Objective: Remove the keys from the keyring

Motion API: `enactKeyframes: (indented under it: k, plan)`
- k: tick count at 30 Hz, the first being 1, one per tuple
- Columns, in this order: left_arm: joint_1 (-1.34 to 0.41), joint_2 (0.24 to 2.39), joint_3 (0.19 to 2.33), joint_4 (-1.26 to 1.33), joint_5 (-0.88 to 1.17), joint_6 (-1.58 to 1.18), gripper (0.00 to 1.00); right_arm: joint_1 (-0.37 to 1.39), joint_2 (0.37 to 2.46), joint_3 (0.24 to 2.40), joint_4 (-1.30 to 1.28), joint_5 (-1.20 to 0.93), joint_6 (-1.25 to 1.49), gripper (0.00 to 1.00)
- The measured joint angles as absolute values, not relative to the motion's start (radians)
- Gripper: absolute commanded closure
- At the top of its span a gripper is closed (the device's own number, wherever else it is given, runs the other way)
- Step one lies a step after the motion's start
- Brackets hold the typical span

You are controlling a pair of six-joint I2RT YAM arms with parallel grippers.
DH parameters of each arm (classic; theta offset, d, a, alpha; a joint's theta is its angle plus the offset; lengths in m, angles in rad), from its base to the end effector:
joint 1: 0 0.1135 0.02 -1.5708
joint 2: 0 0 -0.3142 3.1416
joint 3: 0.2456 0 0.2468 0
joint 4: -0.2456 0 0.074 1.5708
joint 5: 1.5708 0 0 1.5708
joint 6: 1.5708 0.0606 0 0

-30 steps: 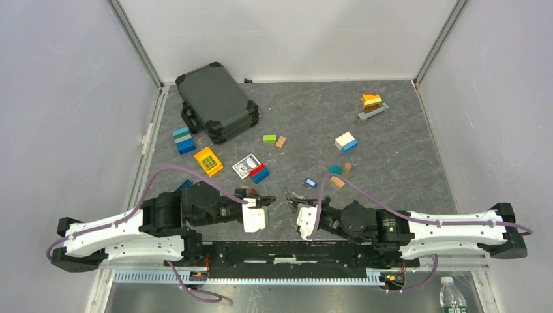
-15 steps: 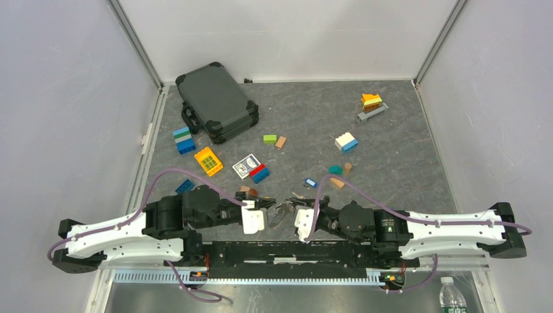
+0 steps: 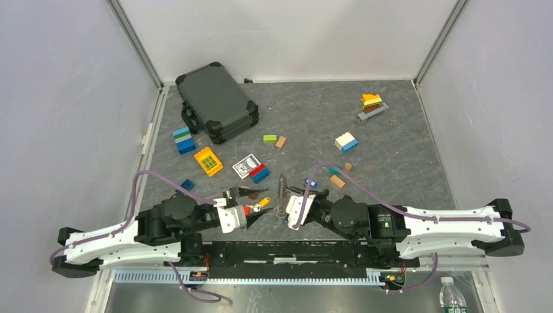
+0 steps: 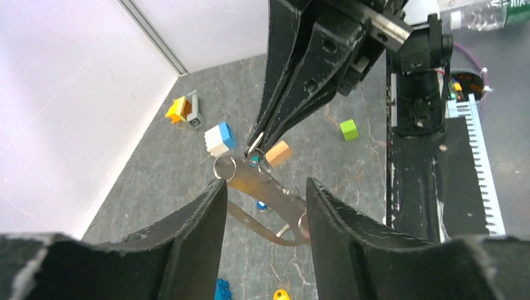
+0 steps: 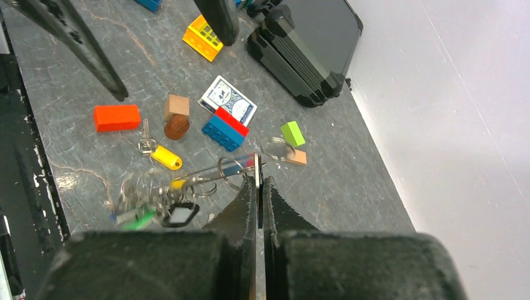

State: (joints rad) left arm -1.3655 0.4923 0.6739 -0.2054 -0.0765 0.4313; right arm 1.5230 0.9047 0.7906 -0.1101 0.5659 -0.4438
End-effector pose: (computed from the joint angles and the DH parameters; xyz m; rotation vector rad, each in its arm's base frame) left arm 0.0254 -0.0990 0.3611 1.2400 1.0652 -0.6625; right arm 0.0417 0.1908 0.3651 -1.2121 1.2868 0.2762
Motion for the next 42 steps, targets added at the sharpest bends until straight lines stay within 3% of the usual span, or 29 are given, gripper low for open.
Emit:
enactKeyframes:
  k: [8,16,31,42]
  plan:
    - [-1.365,0.515,0.636,-0.117,-0.077,0.43,0.39,1.523,0.931,0.848,-0.157,0.595,-0.385,1.0]
    - [-1.365,0.588,0.581,-0.036,-0.1,0.43,0.44,1.523,0.927,0.869,-0.173,0.548,-0.38,1.0]
    - [-1.365,0.538,0.516,0.096,-0.157,0.411,0.57,1.523,0.899,0.869,-0.181,0.469,-0.382,1.0]
    - [-1.365,0.554,0.498,0.131,-0.124,0.391,0.56,1.523,0.896,0.869,-0.173,0.444,-0.382,1.0]
